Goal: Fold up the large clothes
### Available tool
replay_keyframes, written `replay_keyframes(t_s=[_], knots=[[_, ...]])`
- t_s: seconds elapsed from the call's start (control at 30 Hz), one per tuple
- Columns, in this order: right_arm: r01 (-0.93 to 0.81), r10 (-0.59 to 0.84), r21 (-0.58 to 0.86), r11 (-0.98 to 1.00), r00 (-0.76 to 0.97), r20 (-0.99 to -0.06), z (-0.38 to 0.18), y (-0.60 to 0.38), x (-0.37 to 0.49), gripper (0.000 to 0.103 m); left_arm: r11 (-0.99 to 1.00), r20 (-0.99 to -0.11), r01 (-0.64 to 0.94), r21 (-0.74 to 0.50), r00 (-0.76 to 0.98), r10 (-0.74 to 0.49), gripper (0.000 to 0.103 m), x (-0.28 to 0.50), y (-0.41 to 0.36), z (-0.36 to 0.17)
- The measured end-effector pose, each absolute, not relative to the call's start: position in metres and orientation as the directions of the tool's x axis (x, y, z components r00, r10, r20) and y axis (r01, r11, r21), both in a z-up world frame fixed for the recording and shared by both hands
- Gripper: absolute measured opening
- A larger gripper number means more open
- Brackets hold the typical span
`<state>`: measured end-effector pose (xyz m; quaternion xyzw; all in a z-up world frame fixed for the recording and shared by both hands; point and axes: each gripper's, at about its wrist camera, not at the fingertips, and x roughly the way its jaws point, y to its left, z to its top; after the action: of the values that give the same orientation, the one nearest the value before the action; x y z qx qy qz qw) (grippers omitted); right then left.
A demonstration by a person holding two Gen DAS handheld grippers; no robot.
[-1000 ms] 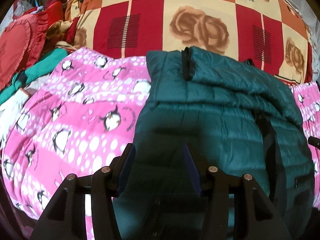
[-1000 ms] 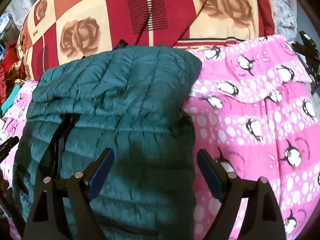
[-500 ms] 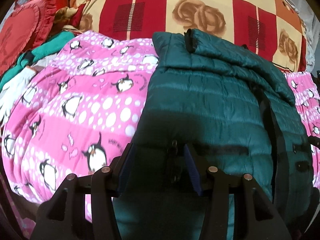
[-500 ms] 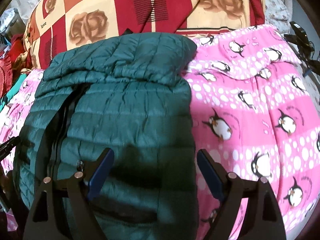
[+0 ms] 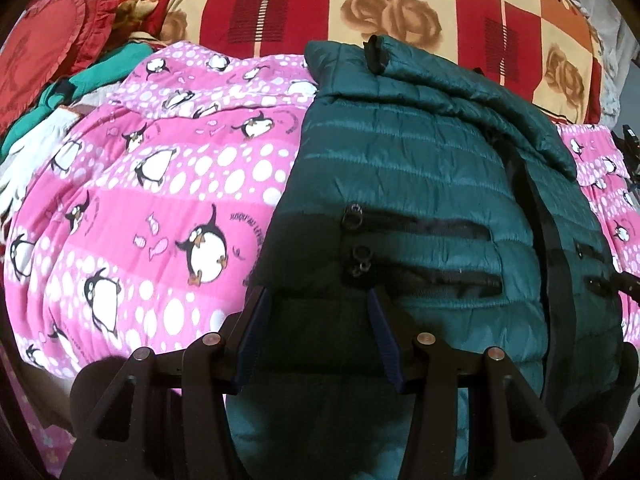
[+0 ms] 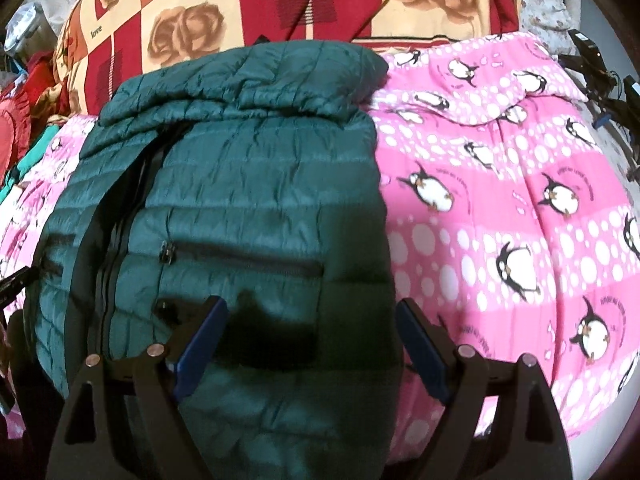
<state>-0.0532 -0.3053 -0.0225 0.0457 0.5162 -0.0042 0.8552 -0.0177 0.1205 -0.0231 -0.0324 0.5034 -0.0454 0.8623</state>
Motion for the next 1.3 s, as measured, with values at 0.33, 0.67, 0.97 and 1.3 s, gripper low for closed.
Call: replay_keyframes(t_s=[0.33, 0.67, 0.97, 1.3], knots=[[0.042, 0.067, 0.093, 0.995, 0.426, -0.902, -0.028, -0.311, -0.088, 0.090, 0.979, -0.884, 0.023, -0.204, 0.425, -0.194, 0.027, -0.032, 0.148, -0.026], [0.057, 0.100, 0.129, 0.990, 0.363, -0.926, -0.042, -0.325, -0.117, 0.094, 0.961, -0.896, 0.024, -0.276, 0.356, -0.266, 0.034, -0.044, 0.170, -0.047], [0.051, 0.155, 0.178, 0.983, 0.297, -0.942, -0.059, -0.332, -0.123, 0.095, 0.952, -0.908, 0.060, -0.300, 0.289, -0.304, 0.042, -0.056, 0.161, -0.069], [-0.018, 0.298, 0.302, 0.953, 0.232, -0.926, -0.080, -0.309, -0.124, 0.092, 0.954, -0.904, 0.061, -0.295, 0.306, -0.299, 0.045, -0.061, 0.161, -0.075]])
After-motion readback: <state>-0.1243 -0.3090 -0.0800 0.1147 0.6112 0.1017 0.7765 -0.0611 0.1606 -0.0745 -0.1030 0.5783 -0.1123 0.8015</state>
